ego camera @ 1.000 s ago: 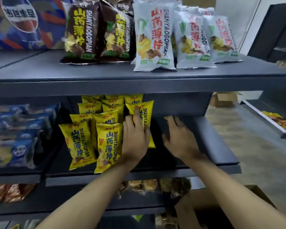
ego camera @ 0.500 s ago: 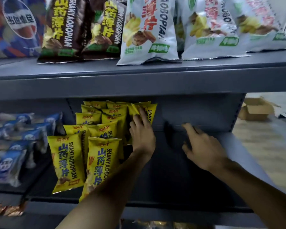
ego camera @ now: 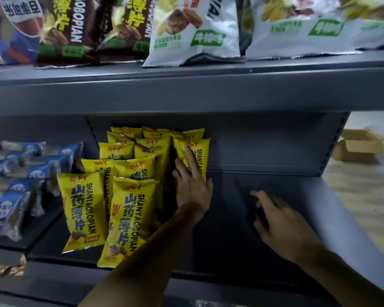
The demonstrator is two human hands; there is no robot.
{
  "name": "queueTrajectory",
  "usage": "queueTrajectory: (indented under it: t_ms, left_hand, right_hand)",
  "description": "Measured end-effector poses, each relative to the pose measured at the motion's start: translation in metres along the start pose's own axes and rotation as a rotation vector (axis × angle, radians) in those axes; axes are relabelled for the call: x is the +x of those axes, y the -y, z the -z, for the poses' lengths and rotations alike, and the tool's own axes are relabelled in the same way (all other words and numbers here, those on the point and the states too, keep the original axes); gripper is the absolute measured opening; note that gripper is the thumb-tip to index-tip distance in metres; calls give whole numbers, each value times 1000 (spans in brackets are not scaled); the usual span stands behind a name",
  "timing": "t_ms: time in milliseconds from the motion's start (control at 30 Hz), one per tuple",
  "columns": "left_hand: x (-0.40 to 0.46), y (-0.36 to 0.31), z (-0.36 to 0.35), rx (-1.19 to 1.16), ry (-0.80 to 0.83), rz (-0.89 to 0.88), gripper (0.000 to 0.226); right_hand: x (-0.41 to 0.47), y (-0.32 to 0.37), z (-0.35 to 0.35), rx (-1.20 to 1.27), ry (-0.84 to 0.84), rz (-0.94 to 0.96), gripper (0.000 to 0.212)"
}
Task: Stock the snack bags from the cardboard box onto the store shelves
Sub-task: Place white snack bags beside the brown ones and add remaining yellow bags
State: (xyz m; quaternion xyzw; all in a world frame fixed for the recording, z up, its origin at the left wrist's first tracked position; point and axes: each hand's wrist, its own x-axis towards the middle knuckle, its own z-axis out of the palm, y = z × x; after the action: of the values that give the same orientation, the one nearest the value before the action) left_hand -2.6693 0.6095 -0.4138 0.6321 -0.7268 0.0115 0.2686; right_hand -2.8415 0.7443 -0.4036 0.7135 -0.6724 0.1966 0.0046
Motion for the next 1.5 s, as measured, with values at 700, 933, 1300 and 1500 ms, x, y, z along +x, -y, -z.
queueTrajectory:
  t_ms: [700, 933, 1300, 1500]
  left_hand:
    - [-19, 9, 33, 522, -121, -552, 45]
    - [-53, -11, 86, 397, 158, -689, 45]
    - [-108, -55, 166, 197, 349, -852, 29]
    - [-152, -90, 166, 105, 420, -971, 16]
  right_hand:
    - [-48, 22, 19, 39, 54, -134, 62]
    - [-70, 30, 49, -44, 55, -203, 49]
    - [-160, 68, 113, -152, 115, -463, 41]
    - [-213, 47, 133, -81, 108, -592, 43]
